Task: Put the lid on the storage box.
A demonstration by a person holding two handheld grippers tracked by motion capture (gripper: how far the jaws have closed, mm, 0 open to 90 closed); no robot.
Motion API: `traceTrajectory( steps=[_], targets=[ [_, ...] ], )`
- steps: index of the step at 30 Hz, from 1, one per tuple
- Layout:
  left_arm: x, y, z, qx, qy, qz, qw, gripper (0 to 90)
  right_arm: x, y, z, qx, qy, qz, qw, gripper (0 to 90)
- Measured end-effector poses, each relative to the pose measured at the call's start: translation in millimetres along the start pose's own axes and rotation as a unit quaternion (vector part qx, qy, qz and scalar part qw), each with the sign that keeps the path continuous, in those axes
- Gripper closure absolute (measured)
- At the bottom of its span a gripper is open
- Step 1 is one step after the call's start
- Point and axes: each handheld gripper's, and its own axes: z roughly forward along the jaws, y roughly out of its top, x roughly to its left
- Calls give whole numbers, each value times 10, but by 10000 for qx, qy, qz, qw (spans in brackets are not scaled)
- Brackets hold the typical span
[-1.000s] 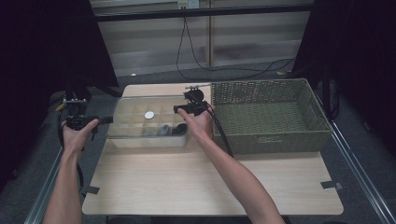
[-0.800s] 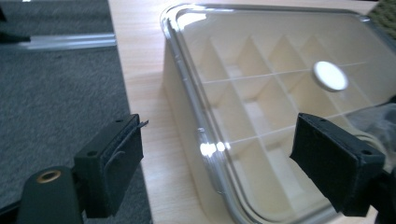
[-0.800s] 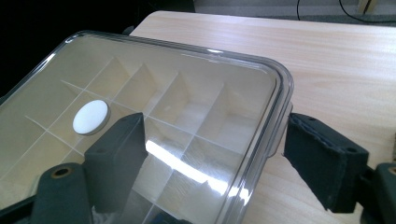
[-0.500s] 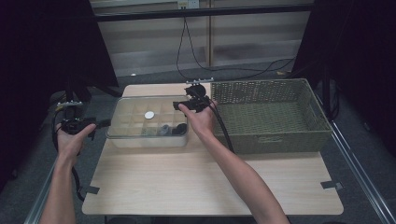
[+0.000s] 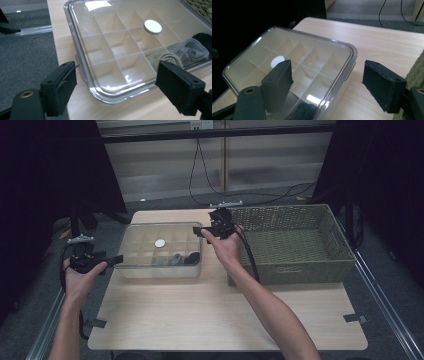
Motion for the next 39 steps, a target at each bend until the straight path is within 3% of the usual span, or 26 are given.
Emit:
traceTrajectory(
  steps=[2, 7, 11, 12, 15, 22, 26, 29, 33, 36, 39],
  targets=[
    [-84, -25, 4, -64, -48, 57, 10000, 185, -3, 6, -65, -160, 48, -29, 9999, 251],
    [-195, -71, -20, -157, -201, 186, 9995, 171, -16, -9, -153, -160, 205, -89, 9996, 250],
    [-299, -136, -32, -188, -211, 291, 9992, 164, -59, -51, -233, -169, 228, -110, 9995, 253],
    [-330, -165, -40, -186, -101, 353, 9992, 161, -67, -58, -253, -189, 221, -119, 9995, 253],
    [-390, -253, -46, -319, -203, 210, 9991, 151, -108, -85, -358, -268, 299, -85, 9992, 253],
    [-529, -411, -71, -439, -217, 208, 9986, 154, -185, -178, -588, -408, 338, -163, 9985, 252],
    [-614, -472, -105, -420, -461, 256, 9977, 159, -199, -227, -694, -373, 374, -245, 9983, 251],
    [-672, -518, -141, -343, -362, 395, 9980, 168, -214, -285, -781, -391, 402, -298, 9980, 249],
    [-739, -577, -192, -432, -383, 424, 9974, 168, -257, -386, -897, -430, 433, -321, 9976, 237],
    [-788, -615, -197, -473, -528, 394, 9967, 168, -319, -472, -975, -407, 418, -345, 9977, 231],
    [-850, -654, -177, -406, -492, 526, 9966, 168, -354, -548, -1065, -417, 408, -351, 9977, 230]
  ],
)
